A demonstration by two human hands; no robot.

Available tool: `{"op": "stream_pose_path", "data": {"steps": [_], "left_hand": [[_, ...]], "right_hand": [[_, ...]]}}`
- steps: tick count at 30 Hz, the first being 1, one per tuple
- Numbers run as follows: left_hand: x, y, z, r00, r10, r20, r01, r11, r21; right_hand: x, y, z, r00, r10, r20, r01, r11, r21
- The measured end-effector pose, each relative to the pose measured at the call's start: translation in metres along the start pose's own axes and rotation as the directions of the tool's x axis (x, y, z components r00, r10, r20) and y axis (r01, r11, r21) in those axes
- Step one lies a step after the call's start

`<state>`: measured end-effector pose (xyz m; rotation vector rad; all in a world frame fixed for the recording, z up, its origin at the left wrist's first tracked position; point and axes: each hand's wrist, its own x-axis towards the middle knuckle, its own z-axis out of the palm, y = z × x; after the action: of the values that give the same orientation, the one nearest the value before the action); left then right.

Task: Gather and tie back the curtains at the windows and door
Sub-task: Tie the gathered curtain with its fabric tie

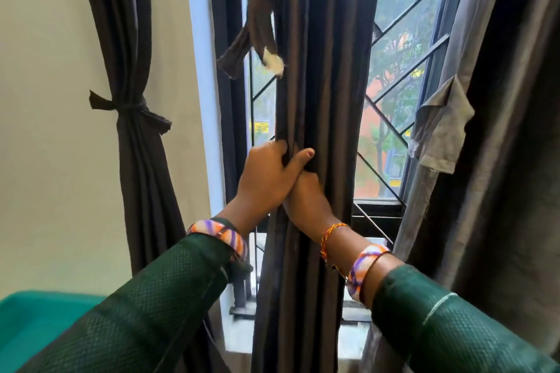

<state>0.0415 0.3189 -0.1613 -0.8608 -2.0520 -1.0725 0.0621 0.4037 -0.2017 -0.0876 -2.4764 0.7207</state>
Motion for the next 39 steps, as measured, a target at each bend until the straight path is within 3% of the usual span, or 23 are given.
{"op": "stream_pose_path", "data": {"steps": [3, 4, 6, 8, 11, 12, 15, 20, 23, 25, 29, 34, 39], "left_hand": [[-0.004, 0.003, -0.014, 0.993, -0.077, -0.093, 0.08, 0.997, 0.023], [-0.006, 0.002, -0.019, 0.99, -0.081, -0.115, 0.085, 0.996, 0.034], [-0.009, -0.007, -0.03, 0.988, -0.088, -0.126, 0.098, 0.992, 0.08], [-0.015, -0.017, -0.039, 0.986, -0.107, -0.127, 0.123, 0.985, 0.124], [-0.025, -0.025, -0.049, 0.984, -0.11, -0.142, 0.135, 0.975, 0.178], [-0.028, -0.025, -0.052, 0.984, -0.108, -0.141, 0.133, 0.974, 0.182], [-0.036, -0.018, -0.06, 0.989, -0.1, -0.111, 0.118, 0.979, 0.168], [-0.052, -0.007, -0.076, 0.987, -0.106, -0.117, 0.122, 0.982, 0.144], [-0.061, -0.003, -0.088, 0.986, -0.126, -0.111, 0.143, 0.977, 0.16], [-0.067, 0.0, -0.094, 0.983, -0.143, -0.113, 0.16, 0.974, 0.163], [-0.08, 0.009, -0.101, 0.985, -0.155, -0.07, 0.166, 0.969, 0.182], [-0.099, 0.014, -0.099, 0.978, -0.206, 0.017, 0.199, 0.963, 0.183], [-0.11, 0.03, -0.092, 0.983, -0.181, -0.004, 0.18, 0.977, 0.11]], "right_hand": [[-0.016, -0.012, -0.004, 0.995, -0.073, 0.07, 0.072, 0.997, 0.016], [-0.023, -0.015, -0.007, 0.99, -0.138, 0.015, 0.139, 0.99, -0.04], [-0.037, -0.019, -0.013, 0.919, -0.303, -0.252, 0.25, 0.942, -0.222], [-0.044, -0.02, -0.018, 0.862, -0.291, -0.415, 0.195, 0.946, -0.259], [-0.045, -0.022, -0.031, 0.956, -0.067, -0.286, 0.067, 0.998, -0.01], [-0.044, -0.023, -0.033, 0.969, -0.04, -0.244, 0.039, 0.999, -0.009], [-0.048, -0.037, -0.031, 0.948, -0.138, -0.286, 0.063, 0.964, -0.256], [-0.061, -0.059, -0.028, 0.901, -0.252, -0.352, 0.186, 0.96, -0.21], [-0.069, -0.061, -0.034, 0.951, 0.034, -0.306, -0.017, 0.998, 0.057], [-0.073, -0.057, -0.036, 0.945, 0.208, -0.254, -0.17, 0.972, 0.165], [-0.084, -0.049, -0.024, 0.966, 0.248, -0.067, -0.246, 0.968, 0.043], [-0.102, -0.048, -0.022, 0.946, 0.307, -0.103, -0.317, 0.943, -0.098], [-0.141, -0.062, -0.019, 0.973, 0.221, -0.061, -0.228, 0.959, -0.169]]}}
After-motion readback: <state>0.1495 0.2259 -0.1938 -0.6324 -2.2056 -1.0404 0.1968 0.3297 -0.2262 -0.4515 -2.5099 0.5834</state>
